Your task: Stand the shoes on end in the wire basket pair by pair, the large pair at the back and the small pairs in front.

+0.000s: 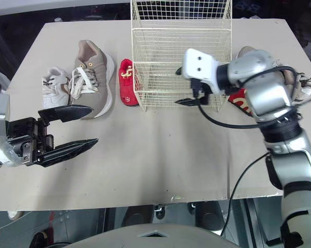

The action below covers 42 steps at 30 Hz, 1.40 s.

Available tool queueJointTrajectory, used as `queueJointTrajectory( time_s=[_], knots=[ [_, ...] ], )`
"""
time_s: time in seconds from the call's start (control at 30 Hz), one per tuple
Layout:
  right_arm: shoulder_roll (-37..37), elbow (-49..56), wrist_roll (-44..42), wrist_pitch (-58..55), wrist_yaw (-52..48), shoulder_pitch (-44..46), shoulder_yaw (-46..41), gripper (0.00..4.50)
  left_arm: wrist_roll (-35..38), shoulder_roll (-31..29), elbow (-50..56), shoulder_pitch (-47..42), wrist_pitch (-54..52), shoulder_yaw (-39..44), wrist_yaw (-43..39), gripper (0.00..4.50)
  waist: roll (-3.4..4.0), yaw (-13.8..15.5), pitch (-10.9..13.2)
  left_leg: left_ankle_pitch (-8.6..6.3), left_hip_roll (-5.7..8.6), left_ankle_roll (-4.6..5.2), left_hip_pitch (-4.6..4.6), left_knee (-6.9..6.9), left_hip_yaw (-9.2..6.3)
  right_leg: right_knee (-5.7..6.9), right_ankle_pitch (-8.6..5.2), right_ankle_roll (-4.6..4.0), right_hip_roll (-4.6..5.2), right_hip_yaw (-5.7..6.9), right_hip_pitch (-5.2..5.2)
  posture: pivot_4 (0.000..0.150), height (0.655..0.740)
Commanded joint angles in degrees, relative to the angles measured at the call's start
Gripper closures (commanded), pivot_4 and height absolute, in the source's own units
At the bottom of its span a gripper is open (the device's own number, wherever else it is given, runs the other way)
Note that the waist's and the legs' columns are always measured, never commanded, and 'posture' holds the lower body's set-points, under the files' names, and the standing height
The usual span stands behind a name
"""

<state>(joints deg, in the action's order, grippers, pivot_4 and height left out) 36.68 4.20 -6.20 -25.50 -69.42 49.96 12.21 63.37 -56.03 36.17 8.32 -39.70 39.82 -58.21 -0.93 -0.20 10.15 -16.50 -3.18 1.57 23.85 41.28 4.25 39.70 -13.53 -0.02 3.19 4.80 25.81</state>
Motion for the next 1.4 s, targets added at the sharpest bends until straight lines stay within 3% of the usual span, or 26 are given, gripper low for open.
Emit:
queueJointTrajectory(
  time_s=[0.03,0.13,0.33,0.47,0.73,1.1,1.27,1.4],
  knots=[
    [1.07,9.76,-7.84,-4.82,2.63,-2.85,-9.09,0.07,3.89,-0.20,1.07,-2.52,-0.10,-0.31,1.29,0.00,0.00,0.00,0.00,0.00,-0.02,0.00,0.00,-0.01,-0.02,0.01,-0.01,0.00,-0.02,0.02,0.00,0.150,0.6860],
    [-1.48,13.94,-15.09,-10.29,9.58,-6.80,-19.19,0.07,7.59,0.21,1.37,-5.33,-0.89,-3.02,3.12,0.00,0.00,-0.09,0.01,0.01,-0.05,-0.02,-0.04,-0.05,-0.06,0.05,-0.01,-0.01,-0.05,0.02,0.00,0.150,0.6860],
    [2.62,11.50,-13.06,-7.41,20.16,-21.49,-35.98,0.07,9.66,-0.24,3.42,-10.69,-3.19,-11.41,10.53,0.00,-0.07,1.22,-0.01,0.00,0.05,0.00,-0.07,-0.01,-0.02,0.04,0.00,0.01,-0.06,0.01,-0.10,0.150,0.6860],
    [5.53,3.90,-11.31,-0.31,20.79,-30.05,-41.22,0.07,9.36,-0.88,2.57,-16.89,-4.50,-16.95,13.95,0.00,-0.06,1.27,0.00,0.00,0.07,0.02,-0.07,-0.02,-0.03,0.05,-0.01,0.03,-0.14,-0.03,-0.10,0.150,0.6860],
    [9.33,-11.45,-10.94,1.93,24.47,-34.20,-42.75,0.07,8.30,0.18,1.40,-24.90,-4.51,-21.32,16.34,0.00,-0.04,-0.07,0.01,0.00,0.03,0.03,-0.19,-0.02,0.06,0.12,-0.11,0.21,-0.36,-0.22,-0.10,0.150,0.6860],
    [6.38,-24.20,-17.91,-1.83,27.02,-24.06,-41.98,0.07,8.41,0.20,3.07,-25.50,-4.64,-21.85,17.82,0.00,-0.05,-0.33,0.02,0.01,0.03,0.02,-0.18,-0.01,0.06,0.11,-0.11,0.22,-0.39,-0.24,-0.10,0.150,0.6860],
    [6.61,-28.27,-17.03,-2.96,26.24,-22.50,-38.39,0.07,7.19,0.32,2.75,-25.04,-4.19,-21.49,17.27,0.00,-0.05,0.17,0.01,0.02,0.04,0.01,-0.13,-0.01,0.07,0.08,-0.01,0.04,-0.36,-0.22,-0.10,0.150,0.6860],
    [6.03,-29.47,-16.88,-2.04,26.74,-21.63,-37.72,1.65,6.62,0.50,2.82,-24.74,-3.96,-21.37,16.96,0.00,-0.07,-0.23,0.01,0.02,0.05,0.01,-0.17,0.04,0.11,0.09,-0.06,0.16,-0.35,-0.29,-0.12,0.150,0.6860]
  ],
)
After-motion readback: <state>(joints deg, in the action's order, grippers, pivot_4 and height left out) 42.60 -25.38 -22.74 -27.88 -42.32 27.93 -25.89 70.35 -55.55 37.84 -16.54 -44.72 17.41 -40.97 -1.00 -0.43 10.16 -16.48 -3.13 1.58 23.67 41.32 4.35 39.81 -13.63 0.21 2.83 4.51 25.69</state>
